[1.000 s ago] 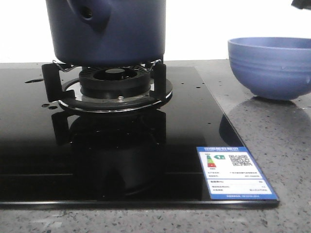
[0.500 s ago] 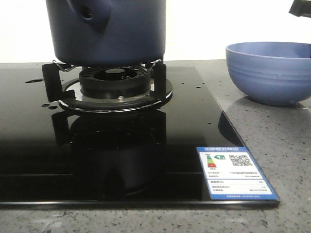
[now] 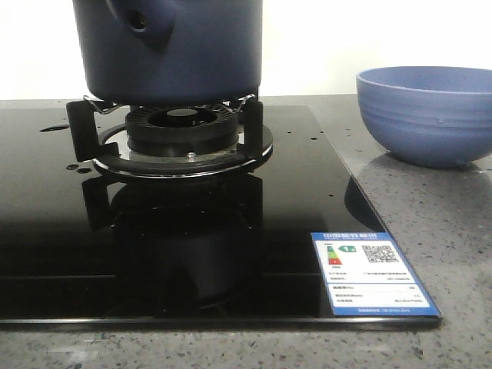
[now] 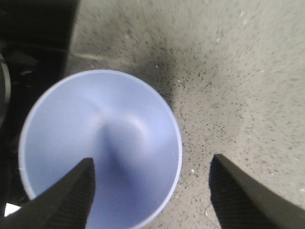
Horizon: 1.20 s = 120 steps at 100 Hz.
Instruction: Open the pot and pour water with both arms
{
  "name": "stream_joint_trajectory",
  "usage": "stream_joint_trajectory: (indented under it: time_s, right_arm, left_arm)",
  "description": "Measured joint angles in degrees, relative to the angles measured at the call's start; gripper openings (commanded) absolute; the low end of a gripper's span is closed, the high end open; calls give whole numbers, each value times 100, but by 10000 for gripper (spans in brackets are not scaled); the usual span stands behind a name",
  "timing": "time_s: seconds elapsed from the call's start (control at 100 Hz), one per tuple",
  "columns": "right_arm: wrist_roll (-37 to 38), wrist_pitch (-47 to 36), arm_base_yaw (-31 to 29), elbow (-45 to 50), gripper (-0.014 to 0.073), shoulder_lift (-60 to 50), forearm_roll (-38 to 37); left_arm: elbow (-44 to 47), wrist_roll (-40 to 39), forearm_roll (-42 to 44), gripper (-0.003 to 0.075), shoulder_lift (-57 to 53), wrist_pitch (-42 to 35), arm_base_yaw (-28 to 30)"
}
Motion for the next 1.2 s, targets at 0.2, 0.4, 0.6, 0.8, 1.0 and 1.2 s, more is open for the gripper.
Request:
stream_joint_trajectory:
  time_s: [0.2, 0.4, 0.6, 0.8, 1.0, 1.2]
  right_arm:
    - [0, 105, 0, 0, 458, -551, 86]
    - [0, 173, 0, 0, 458, -773, 119]
    - [0, 200, 0, 0, 458, -785, 141]
    - [0, 223, 0, 0, 458, -785, 160]
    - [0, 221, 0, 0, 458, -785, 169]
    - [0, 225, 0, 0, 458, -785, 169]
  left_arm:
    - [0, 0, 22, 336, 562, -379, -254]
    - [0, 0, 21, 336, 980, -545, -281]
    - [-11, 0, 21, 336, 1181, -743, -367]
    - [-19, 0, 59, 336, 1279, -873, -367]
    - [-19, 0, 106, 336, 1370, -937, -367]
    - [-24, 0, 106, 477, 1419, -975, -367]
